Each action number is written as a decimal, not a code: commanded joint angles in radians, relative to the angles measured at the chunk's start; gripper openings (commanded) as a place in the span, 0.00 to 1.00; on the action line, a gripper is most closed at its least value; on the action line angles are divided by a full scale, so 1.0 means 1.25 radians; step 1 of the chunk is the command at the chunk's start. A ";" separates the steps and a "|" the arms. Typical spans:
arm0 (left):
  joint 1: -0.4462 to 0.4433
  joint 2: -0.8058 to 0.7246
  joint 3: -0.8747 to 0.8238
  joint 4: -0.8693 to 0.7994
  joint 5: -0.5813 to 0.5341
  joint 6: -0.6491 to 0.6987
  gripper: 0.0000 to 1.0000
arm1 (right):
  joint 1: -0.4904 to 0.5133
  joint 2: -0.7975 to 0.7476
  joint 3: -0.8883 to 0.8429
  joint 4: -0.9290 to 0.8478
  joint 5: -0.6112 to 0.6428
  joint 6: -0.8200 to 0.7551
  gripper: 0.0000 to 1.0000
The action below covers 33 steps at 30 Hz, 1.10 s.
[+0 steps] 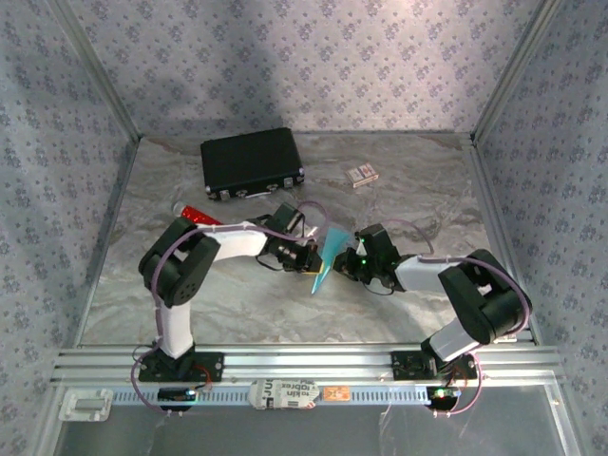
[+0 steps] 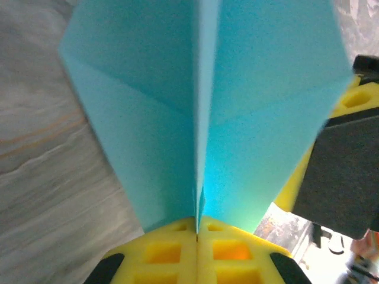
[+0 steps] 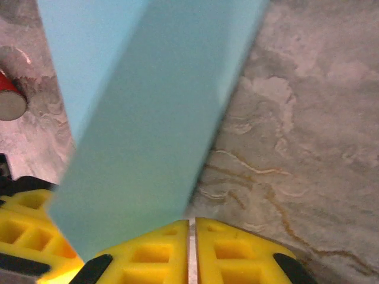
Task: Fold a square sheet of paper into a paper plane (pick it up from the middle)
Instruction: Turn over a paper plane at the center of the table.
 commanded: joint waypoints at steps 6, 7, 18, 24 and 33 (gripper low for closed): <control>-0.026 -0.218 -0.082 -0.096 -0.449 -0.008 0.03 | 0.005 -0.091 0.024 -0.112 0.061 -0.027 0.12; -0.025 -0.226 -0.088 -0.105 -0.473 -0.011 0.03 | 0.006 -0.095 0.026 -0.114 0.063 -0.027 0.13; -0.033 -0.218 -0.120 -0.117 -0.504 -0.032 0.04 | 0.016 -0.110 0.052 -0.136 0.075 -0.030 0.13; -0.035 -0.202 -0.131 -0.104 -0.491 -0.046 0.06 | 0.020 -0.110 0.052 -0.136 0.078 -0.028 0.13; -0.039 -0.188 -0.131 -0.107 -0.491 -0.042 0.08 | 0.022 -0.108 0.052 -0.137 0.081 -0.027 0.13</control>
